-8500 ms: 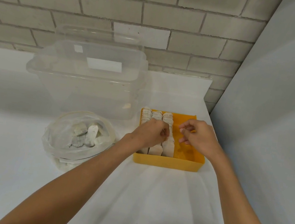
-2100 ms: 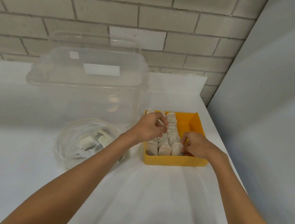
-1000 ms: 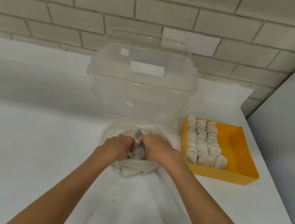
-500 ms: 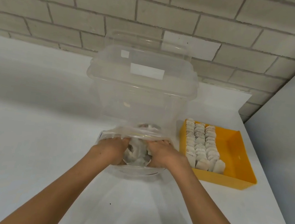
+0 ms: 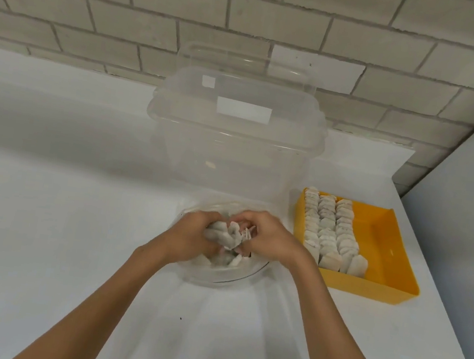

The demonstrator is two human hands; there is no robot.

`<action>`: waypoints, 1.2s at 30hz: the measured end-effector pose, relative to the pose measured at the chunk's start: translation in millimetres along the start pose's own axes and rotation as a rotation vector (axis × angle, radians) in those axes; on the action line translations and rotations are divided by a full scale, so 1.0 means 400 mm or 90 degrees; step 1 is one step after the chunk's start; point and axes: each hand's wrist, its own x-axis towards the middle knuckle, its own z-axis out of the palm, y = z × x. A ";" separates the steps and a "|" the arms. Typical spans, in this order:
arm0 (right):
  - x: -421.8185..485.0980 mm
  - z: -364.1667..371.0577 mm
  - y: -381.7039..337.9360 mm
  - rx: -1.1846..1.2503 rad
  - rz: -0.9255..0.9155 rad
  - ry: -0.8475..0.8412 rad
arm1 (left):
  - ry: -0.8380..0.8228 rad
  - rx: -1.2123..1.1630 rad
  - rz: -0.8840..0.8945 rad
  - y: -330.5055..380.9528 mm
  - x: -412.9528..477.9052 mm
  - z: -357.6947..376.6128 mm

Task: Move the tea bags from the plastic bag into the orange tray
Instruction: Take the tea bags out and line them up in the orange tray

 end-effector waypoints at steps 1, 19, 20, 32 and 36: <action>-0.005 -0.002 -0.004 0.033 -0.006 0.014 | 0.031 0.018 0.019 0.006 -0.002 -0.002; -0.032 0.052 -0.036 0.074 -0.027 0.215 | 0.229 -0.259 -0.060 0.007 -0.047 -0.007; -0.035 0.048 -0.038 0.107 -0.018 0.214 | 0.227 -0.294 -0.061 0.007 -0.048 -0.008; -0.064 0.030 -0.042 0.642 0.081 0.216 | 0.210 -0.488 -0.090 0.043 -0.067 0.006; -0.071 0.030 -0.043 0.566 0.064 0.233 | 0.199 -0.462 -0.059 0.072 -0.068 0.002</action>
